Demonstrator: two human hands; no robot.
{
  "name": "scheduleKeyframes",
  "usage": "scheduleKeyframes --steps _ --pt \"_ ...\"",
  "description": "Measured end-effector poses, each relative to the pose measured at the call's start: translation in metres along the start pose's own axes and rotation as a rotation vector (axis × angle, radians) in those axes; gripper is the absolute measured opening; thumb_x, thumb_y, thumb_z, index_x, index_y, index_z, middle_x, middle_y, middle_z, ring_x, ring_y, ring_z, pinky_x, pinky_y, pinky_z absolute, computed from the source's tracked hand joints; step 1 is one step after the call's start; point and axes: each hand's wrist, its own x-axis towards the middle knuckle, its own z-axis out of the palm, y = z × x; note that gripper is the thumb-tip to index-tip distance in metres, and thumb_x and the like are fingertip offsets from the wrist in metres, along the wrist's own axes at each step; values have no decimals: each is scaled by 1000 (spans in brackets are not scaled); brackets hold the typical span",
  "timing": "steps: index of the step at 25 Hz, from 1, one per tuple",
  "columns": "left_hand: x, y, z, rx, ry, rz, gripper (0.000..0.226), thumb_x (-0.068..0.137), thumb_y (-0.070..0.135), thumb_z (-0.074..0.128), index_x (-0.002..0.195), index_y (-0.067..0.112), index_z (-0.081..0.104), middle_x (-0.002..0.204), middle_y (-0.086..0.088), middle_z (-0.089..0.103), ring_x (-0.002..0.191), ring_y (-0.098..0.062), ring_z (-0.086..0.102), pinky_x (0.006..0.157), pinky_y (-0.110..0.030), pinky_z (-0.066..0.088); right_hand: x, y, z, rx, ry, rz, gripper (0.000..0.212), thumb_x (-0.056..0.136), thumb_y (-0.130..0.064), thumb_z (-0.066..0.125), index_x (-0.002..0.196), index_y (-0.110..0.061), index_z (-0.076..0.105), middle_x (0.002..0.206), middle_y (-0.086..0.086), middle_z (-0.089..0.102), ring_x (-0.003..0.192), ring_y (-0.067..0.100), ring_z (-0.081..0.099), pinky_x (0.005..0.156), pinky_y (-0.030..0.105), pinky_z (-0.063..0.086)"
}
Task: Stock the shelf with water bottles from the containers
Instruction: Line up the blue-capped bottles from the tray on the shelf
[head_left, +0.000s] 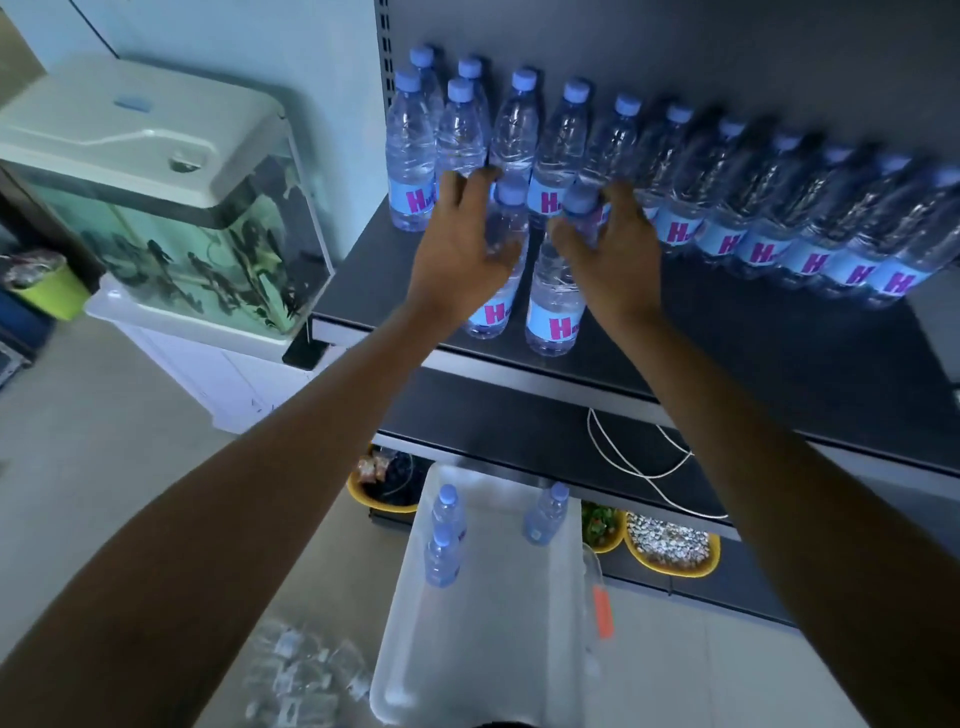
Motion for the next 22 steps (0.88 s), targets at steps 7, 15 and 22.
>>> scheduleKeyframes --steps 7,15,22 --pt "-51 -54 39 93 -184 -370 58 74 47 79 116 13 59 109 -4 61 103 -25 60 83 -42 54 -81 41 48 8 -88 243 86 71 -23 89 139 -14 36 133 8 43 114 27 58 92 47 57" --pt "-9 -80 63 -45 -93 -488 53 76 45 77 114 19 50 101 0 67 99 -24 61 83 -45 57 -39 55 92 7 2 245 72 78 -20 85 132 -6 41 130 10 45 113 28 57 88 48 57" --pt "31 -92 97 -28 -41 -513 52 85 47 73 121 16 51 112 0 65 113 -27 50 77 -32 40 7 68 134 -16 86 297 70 80 -27 82 131 -11 37 129 10 42 106 33 60 76 50 59"
